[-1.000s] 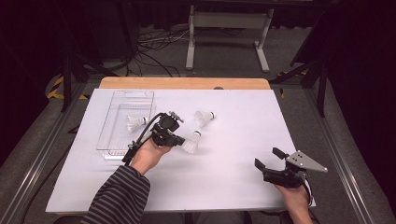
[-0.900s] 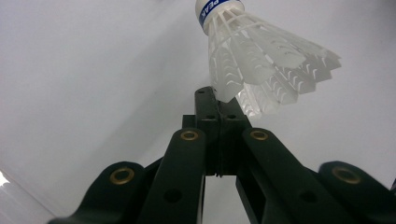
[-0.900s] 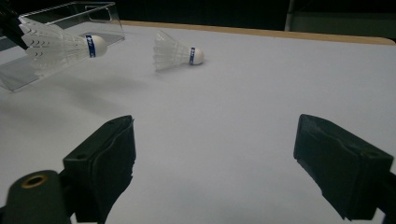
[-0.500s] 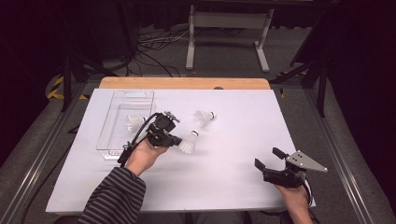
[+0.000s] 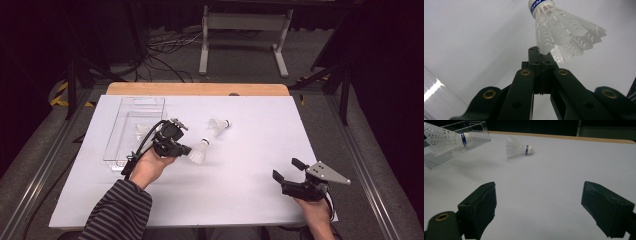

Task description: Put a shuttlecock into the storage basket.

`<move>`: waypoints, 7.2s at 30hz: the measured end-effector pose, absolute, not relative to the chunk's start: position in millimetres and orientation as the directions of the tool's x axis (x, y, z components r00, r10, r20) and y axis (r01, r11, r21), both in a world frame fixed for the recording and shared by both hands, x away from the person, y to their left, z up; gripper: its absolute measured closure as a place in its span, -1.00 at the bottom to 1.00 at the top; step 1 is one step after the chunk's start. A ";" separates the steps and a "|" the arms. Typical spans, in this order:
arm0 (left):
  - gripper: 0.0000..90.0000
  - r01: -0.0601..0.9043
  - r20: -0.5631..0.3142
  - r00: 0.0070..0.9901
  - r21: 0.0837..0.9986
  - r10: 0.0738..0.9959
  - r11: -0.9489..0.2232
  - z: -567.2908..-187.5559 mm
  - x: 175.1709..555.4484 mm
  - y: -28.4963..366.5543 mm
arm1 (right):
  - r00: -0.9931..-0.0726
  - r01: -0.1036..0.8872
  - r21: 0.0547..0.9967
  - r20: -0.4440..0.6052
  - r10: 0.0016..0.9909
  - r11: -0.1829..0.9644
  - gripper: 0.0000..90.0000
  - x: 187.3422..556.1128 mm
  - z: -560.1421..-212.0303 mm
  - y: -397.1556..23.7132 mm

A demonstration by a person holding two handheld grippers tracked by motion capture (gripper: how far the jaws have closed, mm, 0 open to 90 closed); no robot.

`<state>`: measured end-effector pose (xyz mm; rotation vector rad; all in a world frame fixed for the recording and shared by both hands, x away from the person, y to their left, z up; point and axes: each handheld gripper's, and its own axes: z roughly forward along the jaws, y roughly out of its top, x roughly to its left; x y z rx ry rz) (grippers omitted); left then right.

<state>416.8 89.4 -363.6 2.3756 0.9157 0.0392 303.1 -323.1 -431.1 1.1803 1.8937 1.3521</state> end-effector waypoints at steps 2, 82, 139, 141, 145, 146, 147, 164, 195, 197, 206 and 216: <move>1.00 0.608 -0.180 0.761 0.534 0.623 -0.588 -363.0 416.3 90.3 | -0.481 0.349 0.930 0.068 0.874 0.119 -0.70 303.2 -431.2 -323.2; 1.00 0.662 -0.197 0.678 0.584 0.709 -0.471 -338.4 415.0 162.6 | -0.481 0.350 0.929 0.064 0.875 0.124 -0.70 303.7 -431.6 -323.2; 1.00 0.743 -0.189 0.505 0.591 0.842 -0.313 -341.4 429.0 233.2 | -0.478 0.353 0.928 0.069 0.876 0.120 -0.70 303.8 -431.8 -323.1; 1.00 0.743 -0.185 0.503 0.591 0.844 -0.313 -341.6 429.4 234.3 | -0.478 0.354 0.927 0.068 0.875 0.121 -0.70 303.8 -431.8 -323.0; 1.00 0.747 -0.182 0.492 0.591 0.851 -0.305 -342.2 429.8 236.3 | -0.478 0.354 0.927 0.068 0.876 0.121 -0.70 303.8 -431.8 -323.0; 1.00 0.748 -0.188 0.493 0.590 0.850 -0.303 -342.4 430.0 236.7 | -0.478 0.354 0.927 0.068 0.876 0.121 -0.70 303.9 -431.8 -323.0; 1.00 0.747 -0.182 0.491 0.591 0.852 -0.304 -342.3 430.2 237.5 | -0.477 0.354 0.927 0.066 0.876 0.123 -0.70 303.9 -431.8 -323.0; 1.00 0.760 -0.169 0.451 0.588 0.876 -0.278 -344.6 433.8 246.9 | -0.477 0.355 0.927 0.067 0.876 0.122 -0.70 304.0 -431.9 -322.8; 1.00 0.802 -0.102 0.368 0.538 0.924 -0.260 -357.9 451.8 257.3 | -0.478 0.361 0.925 0.072 0.876 0.121 -0.70 304.4 -432.3 -322.8; 1.00 0.807 -0.100 0.359 0.532 0.928 -0.255 -359.4 453.5 256.7 | -0.478 0.361 0.925 0.072 0.875 0.121 -0.70 304.4 -432.3 -322.8; 1.00 0.820 -0.074 0.347 0.508 0.935 -0.264 -366.3 461.4 253.9 | -0.478 0.361 0.925 0.073 0.875 0.120 -0.70 304.6 -432.4 -322.8; 1.00 0.836 -0.051 0.329 0.480 0.943 -0.266 -373.8 468.3 251.1 | -0.482 0.358 0.925 0.070 0.873 0.123 -0.71 304.6 -432.4 -322.8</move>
